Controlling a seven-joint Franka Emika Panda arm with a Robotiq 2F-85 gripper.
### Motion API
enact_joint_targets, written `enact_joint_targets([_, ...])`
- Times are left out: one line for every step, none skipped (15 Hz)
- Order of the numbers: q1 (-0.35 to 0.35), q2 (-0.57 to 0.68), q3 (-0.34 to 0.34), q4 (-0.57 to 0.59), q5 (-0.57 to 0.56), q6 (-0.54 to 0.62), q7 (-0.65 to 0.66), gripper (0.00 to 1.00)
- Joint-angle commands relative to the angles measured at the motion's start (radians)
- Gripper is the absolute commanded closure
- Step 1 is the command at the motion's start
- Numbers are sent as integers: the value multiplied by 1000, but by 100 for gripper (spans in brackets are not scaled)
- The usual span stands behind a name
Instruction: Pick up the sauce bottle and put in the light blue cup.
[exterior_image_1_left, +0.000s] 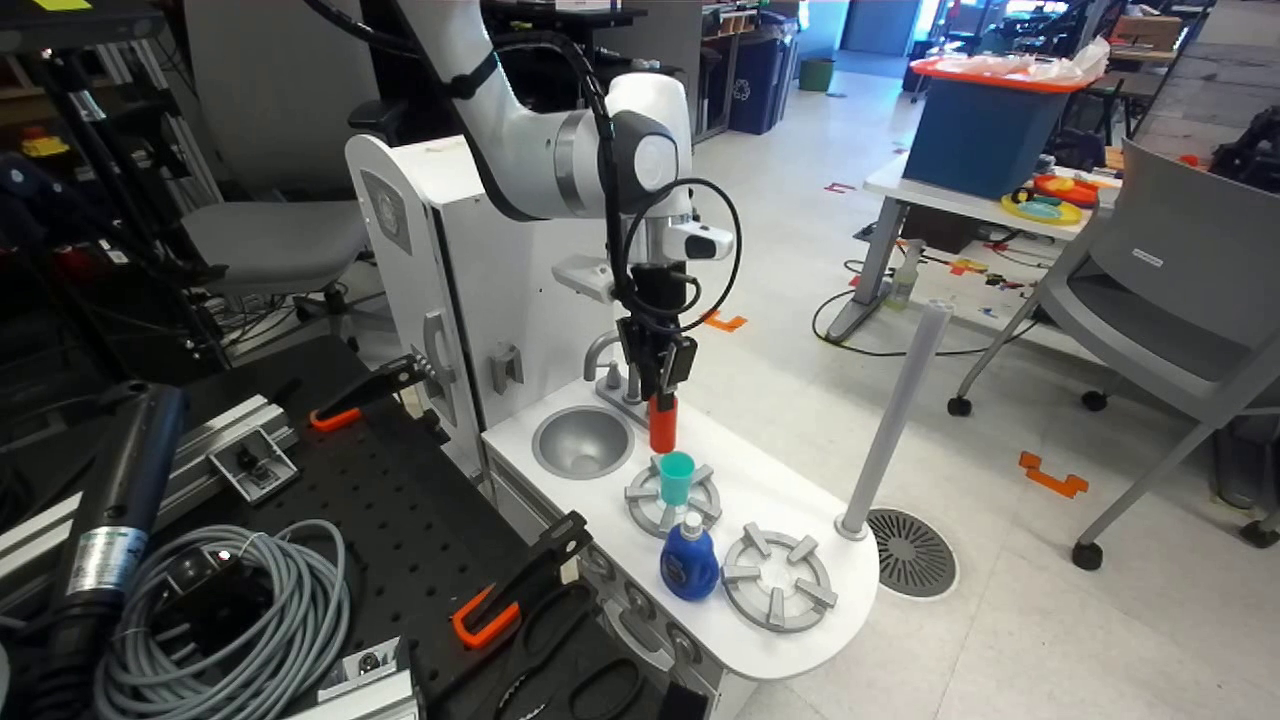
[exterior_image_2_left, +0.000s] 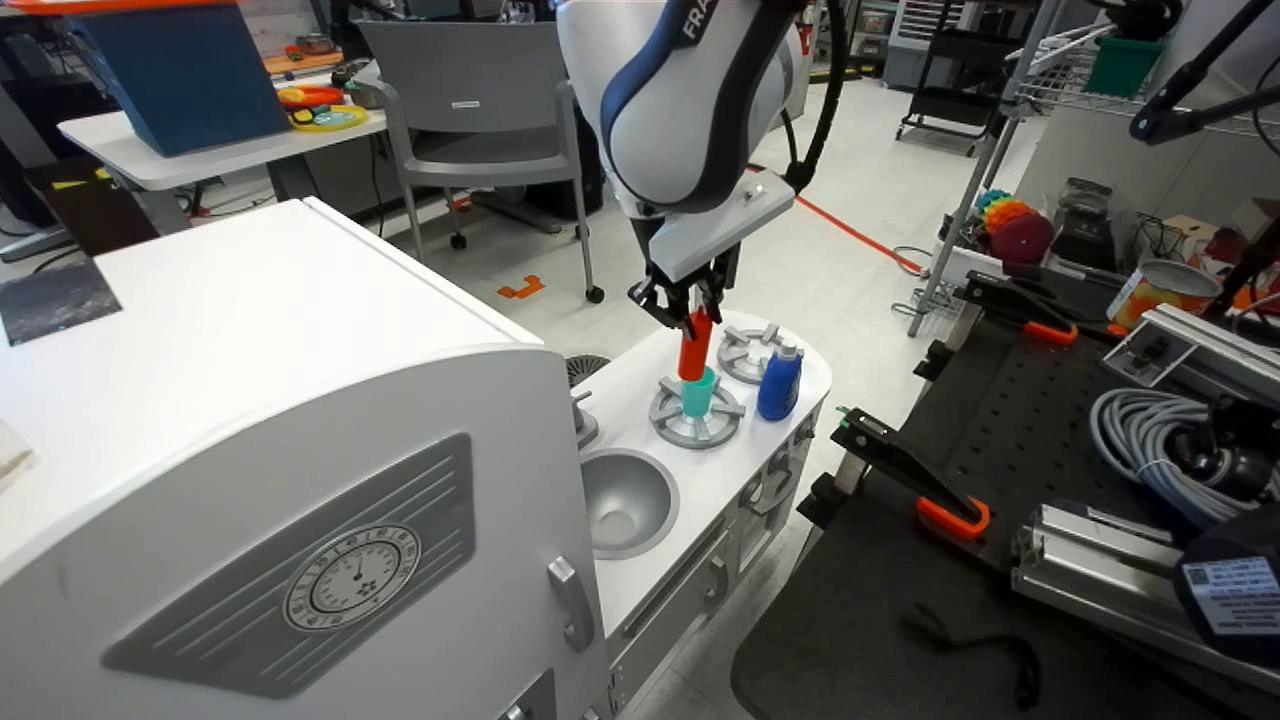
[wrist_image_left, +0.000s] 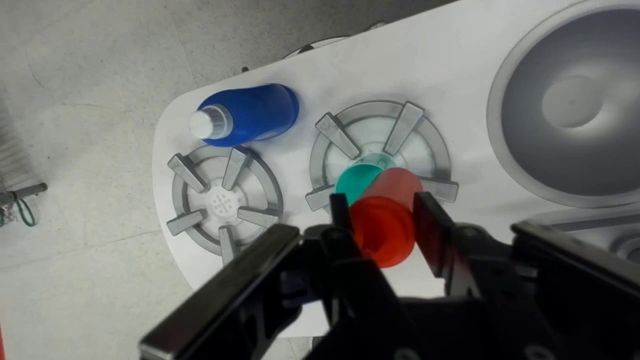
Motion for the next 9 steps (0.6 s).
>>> enact_joint_targets([16,-20,-26,-23,-9,-3,53,89])
enact_joint_targets([15,-14,-30,-16,-9,-8,60,89])
enact_joint_targets([12,-7,-30,-5,-7,-15,64,89])
enact_joint_targets([10,-3,-31,3,-6,-22,69,89])
enact_joint_targets([8,4,-31,14,-5,-33,74,89])
enact_joint_targets([8,13,-32,26,-6,-43,79,89])
enact_joint_targets([6,19,-31,36,-5,-53,81,89])
enact_joint_targets([3,27,-27,50,-4,-70,81,89])
enact_joint_targets([-2,36,-21,66,0,-92,76,89])
